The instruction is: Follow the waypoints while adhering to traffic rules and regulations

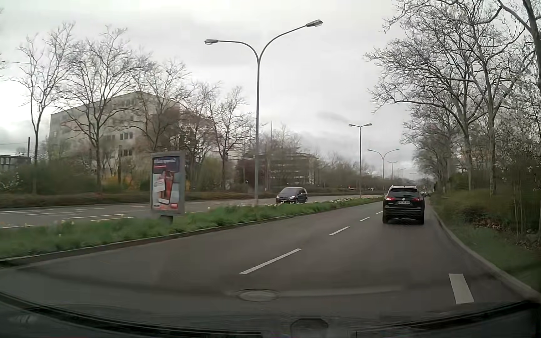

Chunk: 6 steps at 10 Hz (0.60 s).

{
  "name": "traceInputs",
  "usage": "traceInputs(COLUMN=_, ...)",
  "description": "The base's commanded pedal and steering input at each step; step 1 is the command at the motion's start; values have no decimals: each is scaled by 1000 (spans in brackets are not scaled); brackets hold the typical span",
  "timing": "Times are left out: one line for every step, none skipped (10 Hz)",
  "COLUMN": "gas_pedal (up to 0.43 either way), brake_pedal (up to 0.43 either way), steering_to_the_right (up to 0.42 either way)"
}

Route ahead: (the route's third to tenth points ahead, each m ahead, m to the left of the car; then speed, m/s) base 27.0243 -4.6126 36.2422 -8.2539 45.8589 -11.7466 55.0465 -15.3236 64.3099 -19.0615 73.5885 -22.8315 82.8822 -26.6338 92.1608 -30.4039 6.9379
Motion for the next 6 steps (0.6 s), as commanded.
traceInputs(gas_pedal=260, brake_pedal=0, steering_to_the_right=178)
traceInputs(gas_pedal=260, brake_pedal=0, steering_to_the_right=178)
traceInputs(gas_pedal=260, brake_pedal=0, steering_to_the_right=179)
traceInputs(gas_pedal=260, brake_pedal=0, steering_to_the_right=178)
traceInputs(gas_pedal=260, brake_pedal=0, steering_to_the_right=174)
traceInputs(gas_pedal=260, brake_pedal=0, steering_to_the_right=167)
